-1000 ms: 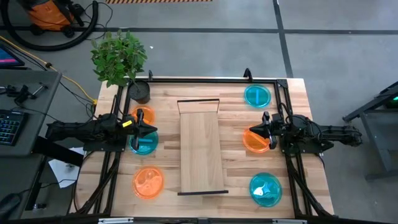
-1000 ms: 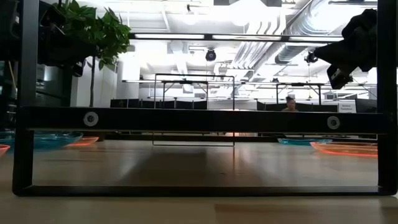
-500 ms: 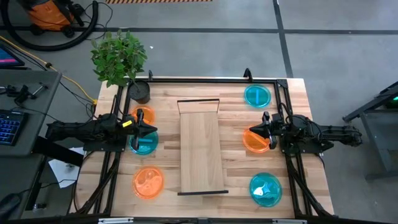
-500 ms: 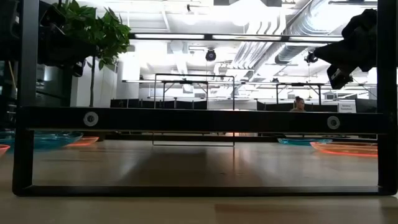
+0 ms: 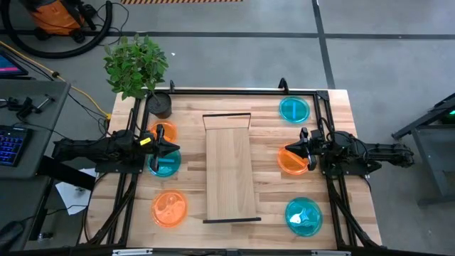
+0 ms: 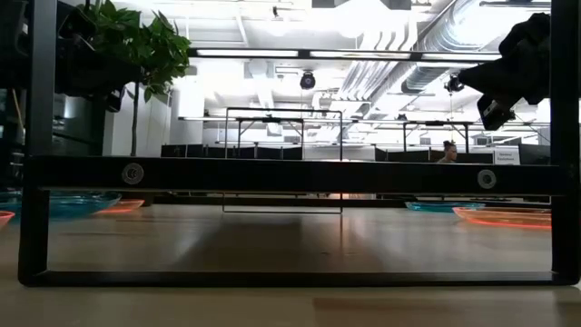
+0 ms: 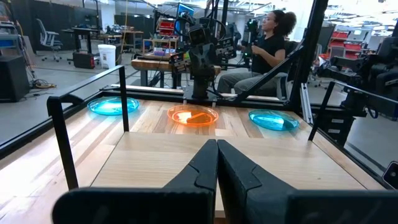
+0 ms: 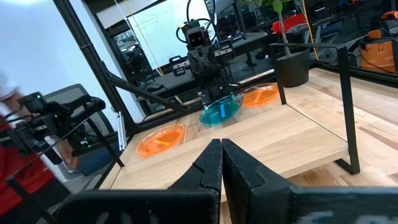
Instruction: Place and stack plates onto a shelf
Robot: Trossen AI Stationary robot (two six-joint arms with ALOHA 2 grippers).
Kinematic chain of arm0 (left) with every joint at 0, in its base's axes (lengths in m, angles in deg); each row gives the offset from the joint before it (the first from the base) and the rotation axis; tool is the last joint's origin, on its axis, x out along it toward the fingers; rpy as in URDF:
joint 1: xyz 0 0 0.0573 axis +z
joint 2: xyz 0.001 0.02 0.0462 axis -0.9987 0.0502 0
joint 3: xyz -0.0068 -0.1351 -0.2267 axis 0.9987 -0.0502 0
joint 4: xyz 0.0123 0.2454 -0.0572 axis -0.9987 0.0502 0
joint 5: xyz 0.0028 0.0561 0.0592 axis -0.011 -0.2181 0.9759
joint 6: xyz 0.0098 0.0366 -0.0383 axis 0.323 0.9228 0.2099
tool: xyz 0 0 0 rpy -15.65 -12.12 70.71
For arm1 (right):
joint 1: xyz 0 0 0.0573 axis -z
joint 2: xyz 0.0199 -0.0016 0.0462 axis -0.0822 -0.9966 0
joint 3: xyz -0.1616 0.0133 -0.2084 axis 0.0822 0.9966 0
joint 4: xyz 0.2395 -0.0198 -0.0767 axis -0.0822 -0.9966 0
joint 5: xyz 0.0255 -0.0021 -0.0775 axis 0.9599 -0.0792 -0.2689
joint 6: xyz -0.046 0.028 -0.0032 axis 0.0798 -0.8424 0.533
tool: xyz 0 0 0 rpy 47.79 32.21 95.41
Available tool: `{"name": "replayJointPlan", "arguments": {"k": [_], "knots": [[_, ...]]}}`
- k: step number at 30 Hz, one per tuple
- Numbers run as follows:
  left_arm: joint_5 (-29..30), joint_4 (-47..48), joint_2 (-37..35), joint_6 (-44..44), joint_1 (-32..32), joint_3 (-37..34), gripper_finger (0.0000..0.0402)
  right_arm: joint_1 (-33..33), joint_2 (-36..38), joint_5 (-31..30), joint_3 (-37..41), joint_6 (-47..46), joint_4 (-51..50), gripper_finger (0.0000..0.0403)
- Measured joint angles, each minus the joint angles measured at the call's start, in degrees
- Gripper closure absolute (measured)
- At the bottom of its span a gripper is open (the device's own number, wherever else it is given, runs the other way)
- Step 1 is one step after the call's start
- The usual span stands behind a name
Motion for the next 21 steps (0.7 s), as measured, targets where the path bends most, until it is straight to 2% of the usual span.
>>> {"name": "replayJointPlan", "arguments": {"k": [18,21], "knots": [[0.01,0.01,0.00,0.02,0.02,0.00,0.0402,0.02,0.02,-0.05,-0.02,1.37,0.03,0.0402],[0.01,0.00,0.00,0.02,0.01,0.00,0.0402,0.00,-0.28,-3.47,-0.01,-0.19,6.37,0.0402]]}}
